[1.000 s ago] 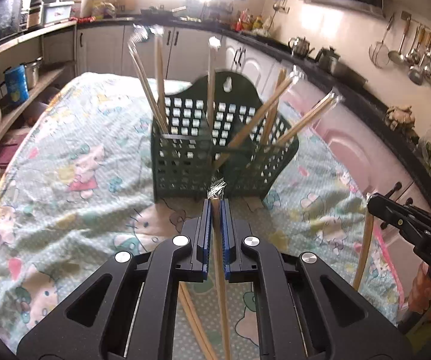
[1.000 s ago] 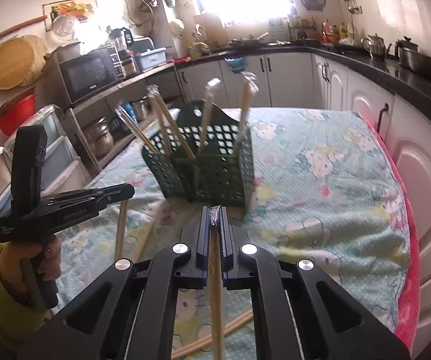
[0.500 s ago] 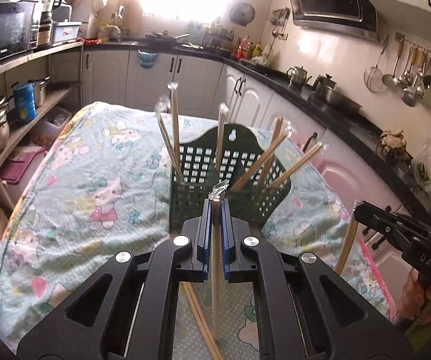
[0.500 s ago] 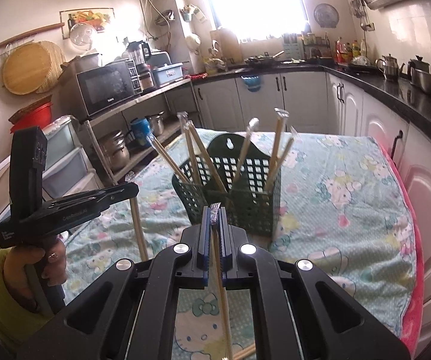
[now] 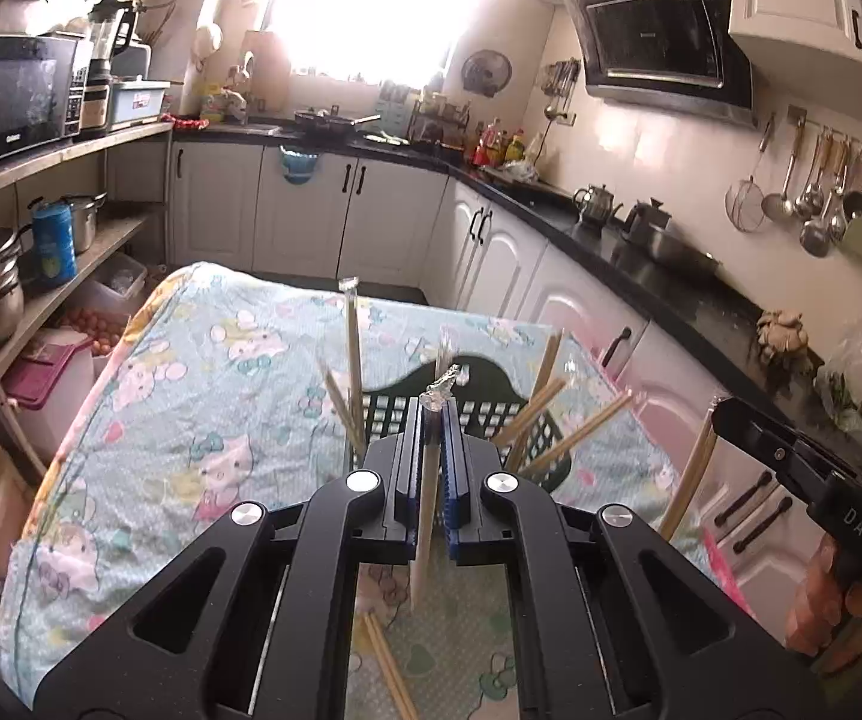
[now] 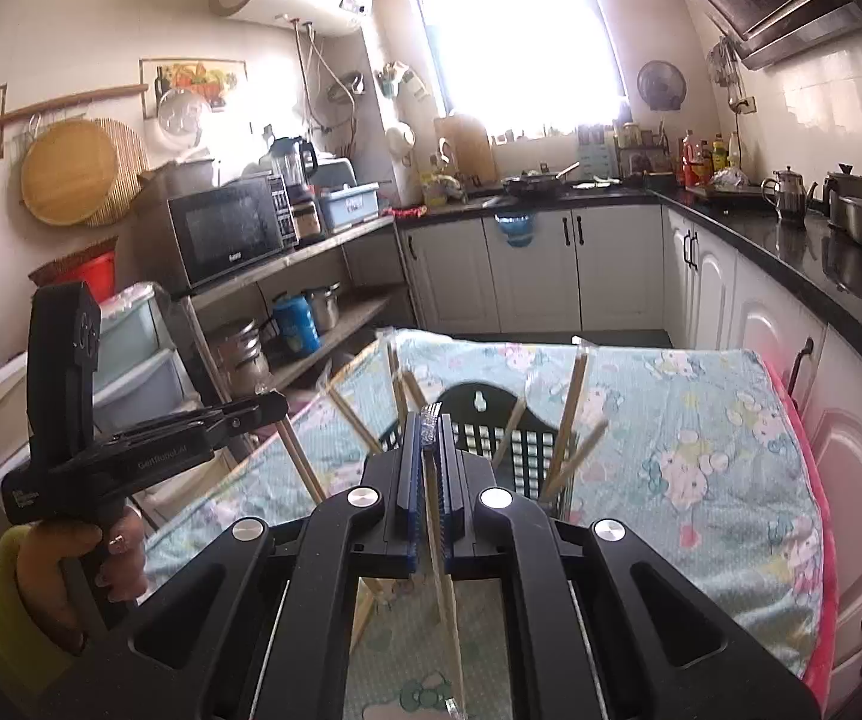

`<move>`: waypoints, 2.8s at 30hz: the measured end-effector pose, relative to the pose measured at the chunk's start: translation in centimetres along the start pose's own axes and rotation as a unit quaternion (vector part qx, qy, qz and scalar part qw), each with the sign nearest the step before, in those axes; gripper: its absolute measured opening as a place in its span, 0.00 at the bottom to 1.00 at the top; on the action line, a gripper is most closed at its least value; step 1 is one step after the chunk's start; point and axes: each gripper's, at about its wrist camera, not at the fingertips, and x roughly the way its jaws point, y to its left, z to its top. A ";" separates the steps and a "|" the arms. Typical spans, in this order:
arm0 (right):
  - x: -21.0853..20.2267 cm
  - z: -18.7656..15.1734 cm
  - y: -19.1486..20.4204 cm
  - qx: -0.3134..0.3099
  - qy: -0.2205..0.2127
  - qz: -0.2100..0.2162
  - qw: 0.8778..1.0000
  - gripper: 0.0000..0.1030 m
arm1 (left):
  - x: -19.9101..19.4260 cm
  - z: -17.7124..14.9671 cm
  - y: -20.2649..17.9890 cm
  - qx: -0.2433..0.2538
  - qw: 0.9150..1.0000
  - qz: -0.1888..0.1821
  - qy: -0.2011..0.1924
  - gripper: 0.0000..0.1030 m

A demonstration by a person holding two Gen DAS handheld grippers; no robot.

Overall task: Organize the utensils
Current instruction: 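Lift the left tool's chopstick over the caddy while the right tool carries its chopstick there, then lower the chopstick into the caddy and open the left tool while the right tool releases its chopstick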

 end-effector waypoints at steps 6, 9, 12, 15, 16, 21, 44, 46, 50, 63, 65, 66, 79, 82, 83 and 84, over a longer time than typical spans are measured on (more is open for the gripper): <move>0.3 1.8 -0.6 0.000 -0.022 -0.012 1.000 0.05 | -0.1 2.0 -0.3 -0.003 1.000 -0.004 -0.021 0.01; 0.3 2.7 -1.1 0.002 -0.034 -0.020 0.999 0.05 | -0.2 3.0 -0.3 -0.006 0.999 -0.005 -0.035 0.01; 0.4 3.6 -1.7 0.004 -0.047 -0.028 0.998 0.05 | -0.1 4.0 -0.3 -0.009 0.999 -0.003 -0.046 0.01; 0.7 4.5 -2.3 0.008 -0.060 -0.036 0.997 0.05 | 0.1 4.9 -0.2 -0.011 0.998 0.002 -0.057 0.01; 0.7 4.7 -2.4 0.009 -0.063 -0.038 0.997 0.05 | 0.2 5.3 -0.2 -0.012 0.998 0.004 -0.062 0.01; 1.6 6.1 -2.9 0.011 -0.082 -0.046 0.996 0.05 | 0.7 6.4 0.0 -0.017 0.996 0.015 -0.083 0.01; 7.0 7.1 -5.5 0.026 -0.159 -0.077 0.984 0.05 | 5.2 4.2 1.3 -0.011 0.997 0.023 -0.070 0.01; 7.7 6.7 -5.7 0.030 -0.157 -0.079 0.984 0.05 | 5.5 3.8 1.6 -0.013 0.997 0.019 -0.067 0.01; 9.4 5.7 -6.1 0.035 -0.152 -0.081 0.984 0.05 | 6.1 3.0 1.7 -0.009 0.998 0.015 -0.058 0.01; 12.7 2.7 -6.4 0.042 -0.132 -0.096 0.986 0.05 | 7.5 1.4 1.6 -0.001 0.999 0.007 -0.050 0.01; 13.2 2.2 -6.5 0.045 -0.127 -0.097 0.986 0.05 | 7.7 1.2 1.7 -0.001 0.999 0.007 -0.047 0.01; 13.3 2.1 -6.6 0.046 -0.125 -0.097 0.986 0.05 | 7.8 1.1 1.7 -0.002 0.999 0.007 -0.046 0.01; 14.5 0.4 -6.8 0.051 -0.103 -0.090 0.989 0.05 | 8.1 0.5 1.7 0.001 0.999 0.012 -0.037 0.01; 14.5 0.2 -6.9 0.053 -0.095 -0.087 0.990 0.05 | 8.2 0.4 1.7 -0.001 0.999 0.013 -0.034 0.01; 14.4 0.2 -7.1 0.057 -0.090 -0.085 0.991 0.06 | 8.3 0.4 1.8 -0.002 0.999 0.014 -0.033 0.01; 14.3 0.1 -7.2 0.060 -0.087 -0.083 0.991 0.06 | 8.3 0.4 1.7 -0.001 0.999 0.015 -0.033 0.01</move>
